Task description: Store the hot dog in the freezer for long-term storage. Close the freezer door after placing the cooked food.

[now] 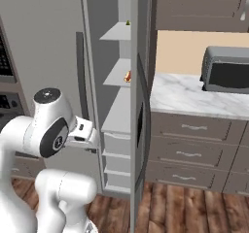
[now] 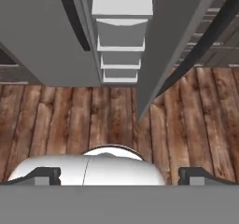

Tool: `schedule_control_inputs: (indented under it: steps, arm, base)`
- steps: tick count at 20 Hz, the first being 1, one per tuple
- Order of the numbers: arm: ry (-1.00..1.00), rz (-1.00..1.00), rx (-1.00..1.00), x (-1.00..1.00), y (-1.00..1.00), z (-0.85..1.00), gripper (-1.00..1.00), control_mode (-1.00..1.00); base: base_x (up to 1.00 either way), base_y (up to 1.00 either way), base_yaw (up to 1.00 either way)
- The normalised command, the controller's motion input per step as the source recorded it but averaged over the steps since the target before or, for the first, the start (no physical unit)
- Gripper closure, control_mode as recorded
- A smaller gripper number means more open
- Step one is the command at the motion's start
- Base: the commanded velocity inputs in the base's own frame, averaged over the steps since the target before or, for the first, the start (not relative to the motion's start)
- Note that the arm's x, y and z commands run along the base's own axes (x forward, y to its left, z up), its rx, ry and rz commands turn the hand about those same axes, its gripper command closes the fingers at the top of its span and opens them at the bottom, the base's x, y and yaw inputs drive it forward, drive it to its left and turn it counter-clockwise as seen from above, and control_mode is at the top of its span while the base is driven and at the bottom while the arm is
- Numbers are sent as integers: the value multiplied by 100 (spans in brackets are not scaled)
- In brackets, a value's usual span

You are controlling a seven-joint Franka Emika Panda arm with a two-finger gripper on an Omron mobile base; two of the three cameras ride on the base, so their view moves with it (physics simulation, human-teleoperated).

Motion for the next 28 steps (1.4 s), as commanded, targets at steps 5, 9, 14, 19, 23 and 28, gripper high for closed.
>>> schedule_control_inputs:
  steps: [5,9,14,19,23,28]
  arm:
    - [-18,24,18,30,-97,0,-100,-100]
    - [-2,19,15,43,-82,-7,-100,-100]
    - [-22,39,8,59,-66,0,-100,-100]
    - [-41,38,0,41,-57,-6,-100,-100]
    - [-4,34,2,80,-45,-4,-100,-100]
    - [0,24,5,72,-44,0,-100,-100]
  base:
    - [0,0,0]
    - [0,0,0]
    - [0,0,0]
    - [0,0,0]
    - [0,0,0]
    - [0,0,0]
